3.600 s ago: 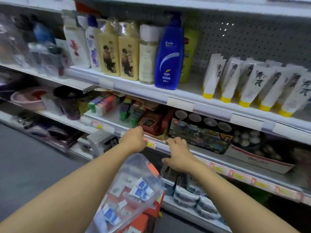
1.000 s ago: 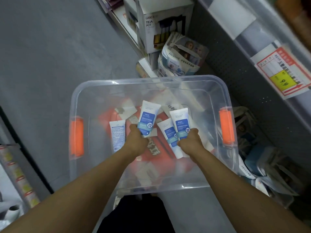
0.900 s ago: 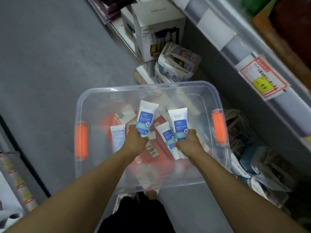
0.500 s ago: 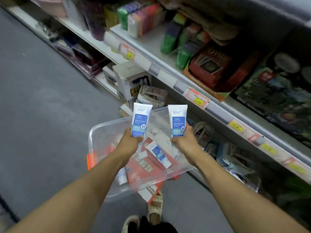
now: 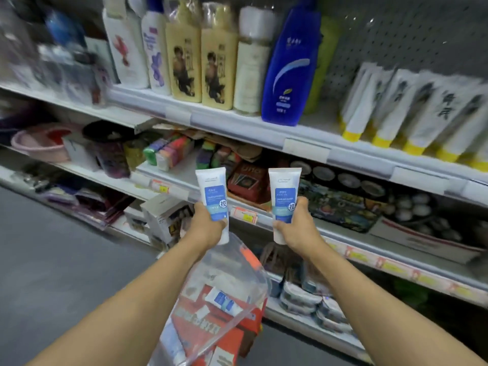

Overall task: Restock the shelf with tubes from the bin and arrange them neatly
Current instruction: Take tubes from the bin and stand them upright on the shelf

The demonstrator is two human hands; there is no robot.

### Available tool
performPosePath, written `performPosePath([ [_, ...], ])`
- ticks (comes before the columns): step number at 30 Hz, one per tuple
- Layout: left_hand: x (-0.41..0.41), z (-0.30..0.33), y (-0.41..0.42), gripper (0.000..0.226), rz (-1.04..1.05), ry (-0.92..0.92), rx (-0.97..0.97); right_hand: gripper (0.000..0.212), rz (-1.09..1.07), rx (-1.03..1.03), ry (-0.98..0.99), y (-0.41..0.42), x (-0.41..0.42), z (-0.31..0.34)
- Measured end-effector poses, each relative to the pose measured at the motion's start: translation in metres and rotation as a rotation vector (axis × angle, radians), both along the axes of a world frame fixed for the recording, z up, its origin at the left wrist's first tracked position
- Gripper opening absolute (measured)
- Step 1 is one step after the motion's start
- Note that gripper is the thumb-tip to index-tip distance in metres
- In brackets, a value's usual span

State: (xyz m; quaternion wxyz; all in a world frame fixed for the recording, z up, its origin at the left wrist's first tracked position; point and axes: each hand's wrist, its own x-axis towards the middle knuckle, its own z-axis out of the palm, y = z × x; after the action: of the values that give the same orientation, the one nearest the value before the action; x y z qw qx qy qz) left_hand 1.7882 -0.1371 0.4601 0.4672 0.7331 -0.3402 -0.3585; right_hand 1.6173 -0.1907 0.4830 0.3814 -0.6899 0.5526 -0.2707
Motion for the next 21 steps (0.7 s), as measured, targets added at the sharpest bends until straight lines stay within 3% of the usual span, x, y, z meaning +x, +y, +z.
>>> performPosePath([
  [8, -0.078, 0.07, -0.033, 0.031, -0.209, -0.18, -0.081, 0.039, -0.212, -0.087, 0.002, 0.001, -0.087, 0.064],
  [21, -0.261, 0.137, -0.097, 0.041, -0.522, -0.279, -0.227, 0.043, -0.478, -0.255, -0.101, -0.014, -0.265, 0.119],
])
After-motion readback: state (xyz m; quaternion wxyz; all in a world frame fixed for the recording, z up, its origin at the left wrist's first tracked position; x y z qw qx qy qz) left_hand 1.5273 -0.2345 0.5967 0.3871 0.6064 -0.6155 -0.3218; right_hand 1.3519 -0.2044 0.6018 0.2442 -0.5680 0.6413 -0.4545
